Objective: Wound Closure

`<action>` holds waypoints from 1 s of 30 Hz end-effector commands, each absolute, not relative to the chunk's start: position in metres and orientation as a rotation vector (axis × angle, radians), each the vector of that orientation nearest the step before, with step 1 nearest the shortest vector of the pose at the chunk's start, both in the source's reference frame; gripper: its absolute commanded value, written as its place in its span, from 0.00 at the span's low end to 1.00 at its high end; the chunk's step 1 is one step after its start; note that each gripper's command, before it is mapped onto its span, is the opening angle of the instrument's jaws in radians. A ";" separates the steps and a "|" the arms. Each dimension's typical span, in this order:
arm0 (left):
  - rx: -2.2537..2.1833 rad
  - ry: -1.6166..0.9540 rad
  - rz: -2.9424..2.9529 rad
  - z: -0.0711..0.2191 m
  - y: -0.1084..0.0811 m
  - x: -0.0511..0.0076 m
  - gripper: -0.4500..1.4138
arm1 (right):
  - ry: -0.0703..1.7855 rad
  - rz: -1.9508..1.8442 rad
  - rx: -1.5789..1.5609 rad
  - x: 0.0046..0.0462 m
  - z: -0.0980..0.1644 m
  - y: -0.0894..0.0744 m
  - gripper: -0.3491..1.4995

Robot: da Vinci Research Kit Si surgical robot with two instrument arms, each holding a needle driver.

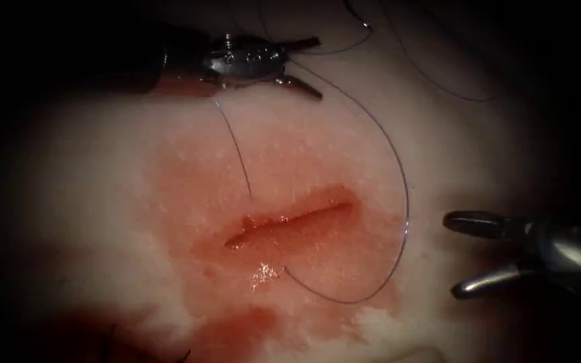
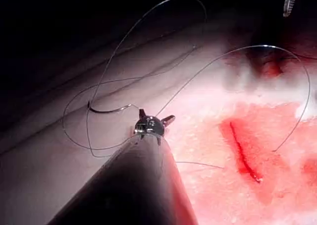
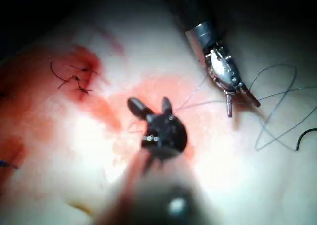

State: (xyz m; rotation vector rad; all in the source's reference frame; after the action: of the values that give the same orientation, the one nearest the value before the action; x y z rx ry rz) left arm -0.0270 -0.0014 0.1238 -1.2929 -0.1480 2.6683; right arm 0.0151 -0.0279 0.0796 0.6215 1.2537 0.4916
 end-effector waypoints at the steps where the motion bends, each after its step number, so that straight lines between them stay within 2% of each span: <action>1: -1.285 -0.144 2.672 0.125 -0.001 -0.0274 0.58 | 1.256 0.489 0.621 0.0159 0.080 -0.028 0.75; 3: -1.264 -0.140 2.685 0.125 -0.001 -0.0271 0.49 | 1.255 0.489 0.621 0.0158 0.080 -0.028 0.75; 4: -1.254 -0.139 2.690 0.125 -0.001 -0.0270 0.41 | 1.255 0.490 0.621 0.0158 0.080 -0.028 0.75; 6: -1.232 -0.131 2.700 0.125 0.000 -0.0264 0.00 | 1.255 0.492 0.618 0.0157 0.080 -0.028 0.74; 13: -1.223 -0.062 2.736 0.122 0.000 -0.0245 0.00 | 1.240 0.513 0.587 0.0144 0.082 -0.027 0.72; 16: -1.235 -0.039 2.730 0.120 0.000 -0.0238 0.00 | 1.227 0.528 0.564 0.0140 0.084 -0.026 0.61; 18: -1.246 -0.022 2.729 0.118 0.000 -0.0235 0.00 | 1.220 0.537 0.548 0.0140 0.085 -0.026 0.44; 19: -1.261 -0.014 2.722 0.116 0.000 -0.0233 0.00 | 1.217 0.540 0.526 0.0145 0.087 -0.025 0.00; 30: -1.274 -0.019 2.704 0.111 -0.001 -0.0243 0.00 | 1.224 0.510 0.484 0.0215 0.090 -0.026 0.00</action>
State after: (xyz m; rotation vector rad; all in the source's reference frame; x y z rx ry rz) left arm -0.0241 -0.0019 0.1107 -1.2711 -0.0231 2.7019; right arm 0.0215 -0.0257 0.0902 0.4856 1.2210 0.5090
